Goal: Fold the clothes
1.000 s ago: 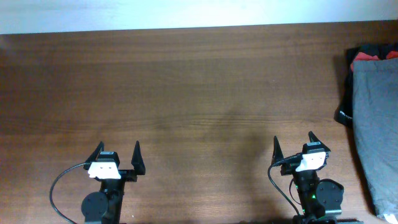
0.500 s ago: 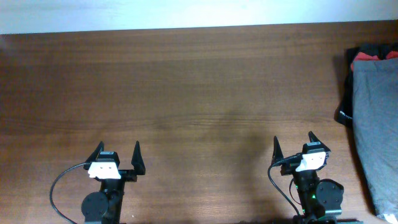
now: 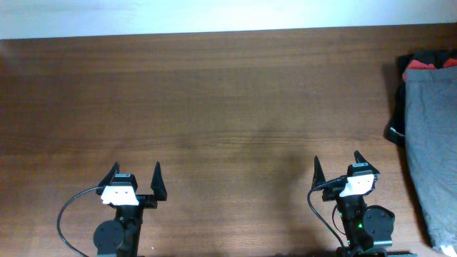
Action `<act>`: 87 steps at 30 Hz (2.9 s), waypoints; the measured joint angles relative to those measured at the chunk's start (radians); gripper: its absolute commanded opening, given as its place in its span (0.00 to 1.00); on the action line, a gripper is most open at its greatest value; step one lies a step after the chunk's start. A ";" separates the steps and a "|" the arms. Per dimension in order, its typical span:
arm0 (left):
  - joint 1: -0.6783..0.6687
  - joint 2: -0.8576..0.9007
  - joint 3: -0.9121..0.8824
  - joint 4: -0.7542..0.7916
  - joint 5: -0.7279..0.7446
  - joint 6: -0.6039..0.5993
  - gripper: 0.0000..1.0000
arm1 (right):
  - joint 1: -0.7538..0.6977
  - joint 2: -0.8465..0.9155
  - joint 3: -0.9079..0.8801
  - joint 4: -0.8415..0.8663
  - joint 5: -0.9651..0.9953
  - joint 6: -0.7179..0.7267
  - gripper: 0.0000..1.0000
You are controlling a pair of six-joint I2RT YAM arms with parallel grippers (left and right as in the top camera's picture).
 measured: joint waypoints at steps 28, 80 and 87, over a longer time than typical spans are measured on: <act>0.000 0.000 0.000 0.000 0.000 0.000 0.99 | 0.000 0.000 0.000 0.026 -0.535 0.284 0.99; 0.000 -0.001 0.000 -0.002 -0.003 0.000 0.99 | -0.337 1.917 1.795 -0.814 0.173 -0.062 0.99; 0.000 -0.001 0.000 -0.002 -0.004 0.000 0.99 | -0.365 1.966 1.803 -0.664 0.245 -0.092 1.00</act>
